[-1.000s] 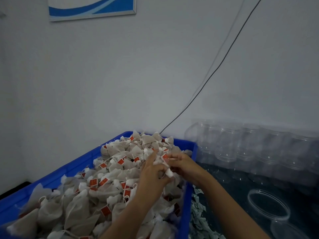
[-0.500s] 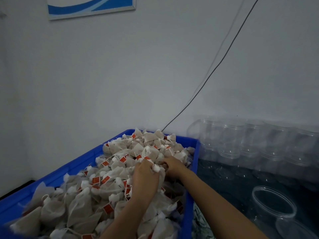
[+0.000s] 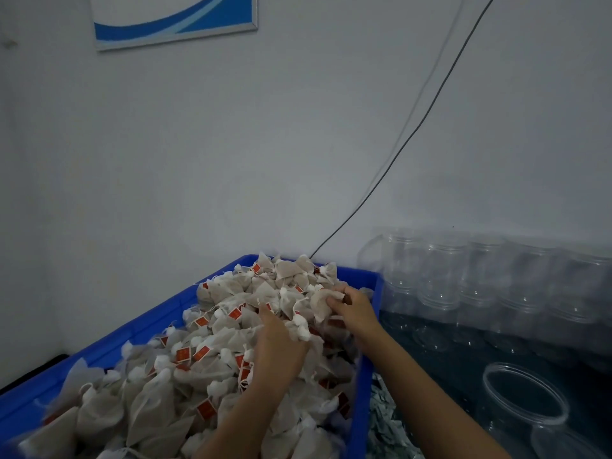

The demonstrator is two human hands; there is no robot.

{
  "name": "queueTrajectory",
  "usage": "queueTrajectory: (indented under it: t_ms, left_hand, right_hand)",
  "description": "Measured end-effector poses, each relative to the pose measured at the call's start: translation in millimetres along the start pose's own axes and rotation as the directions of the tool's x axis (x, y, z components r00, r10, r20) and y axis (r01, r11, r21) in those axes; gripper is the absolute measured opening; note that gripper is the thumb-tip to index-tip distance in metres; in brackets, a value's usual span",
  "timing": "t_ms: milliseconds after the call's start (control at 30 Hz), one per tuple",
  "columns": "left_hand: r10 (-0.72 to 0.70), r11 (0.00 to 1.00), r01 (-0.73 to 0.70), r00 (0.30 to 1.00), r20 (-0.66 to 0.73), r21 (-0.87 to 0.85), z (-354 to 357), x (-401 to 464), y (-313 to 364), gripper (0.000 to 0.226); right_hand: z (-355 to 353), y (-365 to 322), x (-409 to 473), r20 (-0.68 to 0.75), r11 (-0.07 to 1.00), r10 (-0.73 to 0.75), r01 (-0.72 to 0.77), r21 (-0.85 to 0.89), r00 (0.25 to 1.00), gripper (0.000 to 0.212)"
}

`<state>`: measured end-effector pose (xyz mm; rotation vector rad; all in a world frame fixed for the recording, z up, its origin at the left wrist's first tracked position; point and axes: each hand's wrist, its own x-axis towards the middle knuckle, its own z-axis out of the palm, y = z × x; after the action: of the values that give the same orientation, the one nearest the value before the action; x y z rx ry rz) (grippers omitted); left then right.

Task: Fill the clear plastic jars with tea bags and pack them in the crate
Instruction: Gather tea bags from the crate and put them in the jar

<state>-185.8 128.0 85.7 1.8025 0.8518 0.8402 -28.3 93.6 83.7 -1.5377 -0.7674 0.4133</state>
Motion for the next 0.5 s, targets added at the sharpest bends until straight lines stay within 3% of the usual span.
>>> queueTrajectory:
  t_ms: [100, 200, 267, 333, 433, 500]
  left_hand:
    - [-0.097, 0.964, 0.123, 0.988, 0.118, -0.237, -1.6, -0.5, 4.8, 0.084]
    - [-0.121, 0.805, 0.249, 0.957, 0.262, -0.538, -6.0, -1.6, 11.4, 0.073]
    - [-0.080, 0.723, 0.264, 0.950, 0.302, -0.638, -6.8, -1.3, 13.3, 0.072]
    - [-0.052, 0.740, 0.245, 0.949, 0.310, -0.627, -6.1, -2.1, 14.0, 0.068]
    - [-0.072, 0.850, 0.200, 0.961, 0.268, -0.487, -5.4, -2.8, 9.5, 0.056]
    - [-0.091, 0.901, 0.174, 0.972, 0.218, -0.398, -6.0, -2.2, 5.0, 0.049]
  right_hand:
    - [-8.3, -7.8, -7.2, 0.079, 0.951, 0.008, -0.032, 0.307, 0.997, 0.019]
    - [-14.6, -12.3, -12.2, 0.176, 0.947, -0.004, -0.053, 0.318, 0.984, 0.024]
    - [-15.7, -12.5, -14.0, 0.241, 0.966, -0.002, -0.061, 0.253, 0.970, 0.020]
    - [-15.4, -11.8, -15.8, 0.349, 0.980, 0.012, -0.080, 0.180, 0.937, 0.018]
    - [-20.0, -10.5, -13.8, 0.486, 0.990, 0.027, -0.090, 0.107, 0.874, 0.022]
    - [-24.1, -11.8, -8.0, 0.371, 0.988, 0.033, -0.086, 0.128, 0.928, 0.028]
